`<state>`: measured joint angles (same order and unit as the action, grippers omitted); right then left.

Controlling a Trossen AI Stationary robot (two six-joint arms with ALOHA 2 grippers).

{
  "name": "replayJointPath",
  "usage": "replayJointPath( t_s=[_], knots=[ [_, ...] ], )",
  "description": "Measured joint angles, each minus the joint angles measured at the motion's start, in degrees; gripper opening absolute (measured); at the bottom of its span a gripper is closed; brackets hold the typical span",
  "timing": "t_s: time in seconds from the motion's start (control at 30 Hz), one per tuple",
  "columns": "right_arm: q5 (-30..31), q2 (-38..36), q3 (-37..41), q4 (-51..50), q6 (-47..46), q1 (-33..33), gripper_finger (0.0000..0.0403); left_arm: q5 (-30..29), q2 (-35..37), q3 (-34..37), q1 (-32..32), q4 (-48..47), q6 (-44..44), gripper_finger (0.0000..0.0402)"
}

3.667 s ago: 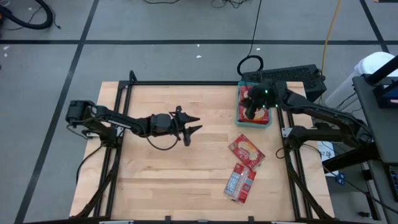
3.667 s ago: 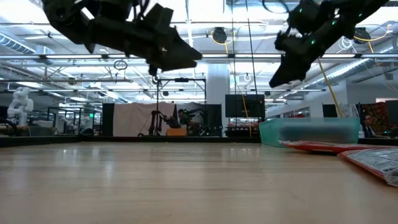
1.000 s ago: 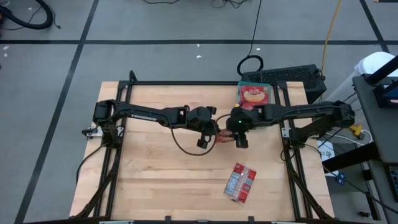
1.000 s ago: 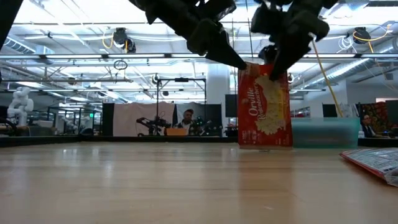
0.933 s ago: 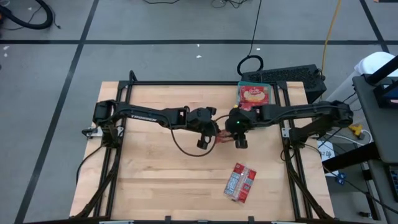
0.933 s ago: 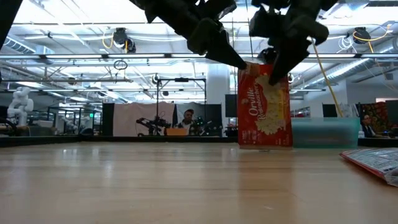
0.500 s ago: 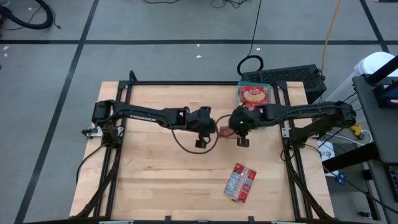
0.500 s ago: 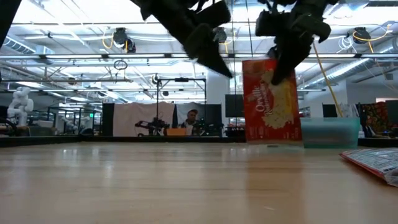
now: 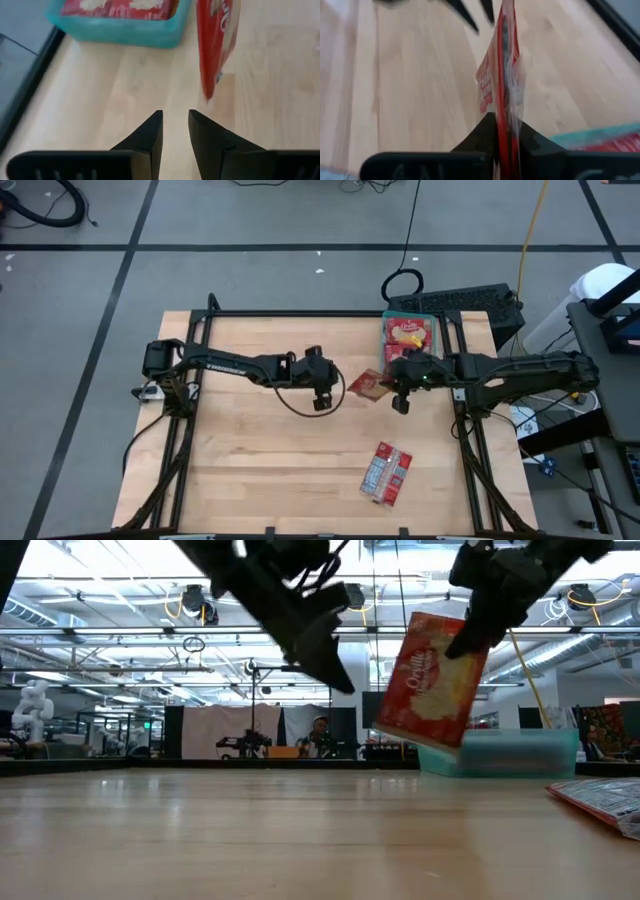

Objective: Sort popcorn bags into baskets
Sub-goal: Put the top red popcorn bag into the green bin

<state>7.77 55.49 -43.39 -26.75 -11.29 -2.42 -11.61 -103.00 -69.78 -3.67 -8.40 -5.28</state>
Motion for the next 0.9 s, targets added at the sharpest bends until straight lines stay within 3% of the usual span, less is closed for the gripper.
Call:
replayJointPath(
  t_s=[0.2,0.37,0.5,0.7,0.8,0.9],
  knots=[
    [0.0,-2.7,10.9,23.3,3.5,-0.1,0.0014,0.0,2.5,8.7,0.3,6.4,4.7,0.0097],
    [-0.3,-2.6,17.3,43.3,8.7,-1.3,0.0014,0.0,11.2,16.4,-1.4,6.8,5.9,0.0097],
    [-0.5,-2.2,21.2,55.7,12.4,-2.0,0.0014,0.2,19.8,23.0,-2.7,14.1,7.1,0.0097],
    [-3.0,0.2,24.0,73.2,14.9,-2.5,0.0014,13.4,25.4,36.2,-4.3,42.5,7.6,0.0105],
    [-3.7,2.9,24.2,79.2,15.0,-2.5,0.0014,14.6,24.4,40.9,-4.2,56.1,8.7,0.0124],
    [-4.5,5.8,24.1,86.5,15.1,-2.6,0.0013,14.6,22.8,43.0,-3.7,63.9,9.1,0.0155]
  ],
)
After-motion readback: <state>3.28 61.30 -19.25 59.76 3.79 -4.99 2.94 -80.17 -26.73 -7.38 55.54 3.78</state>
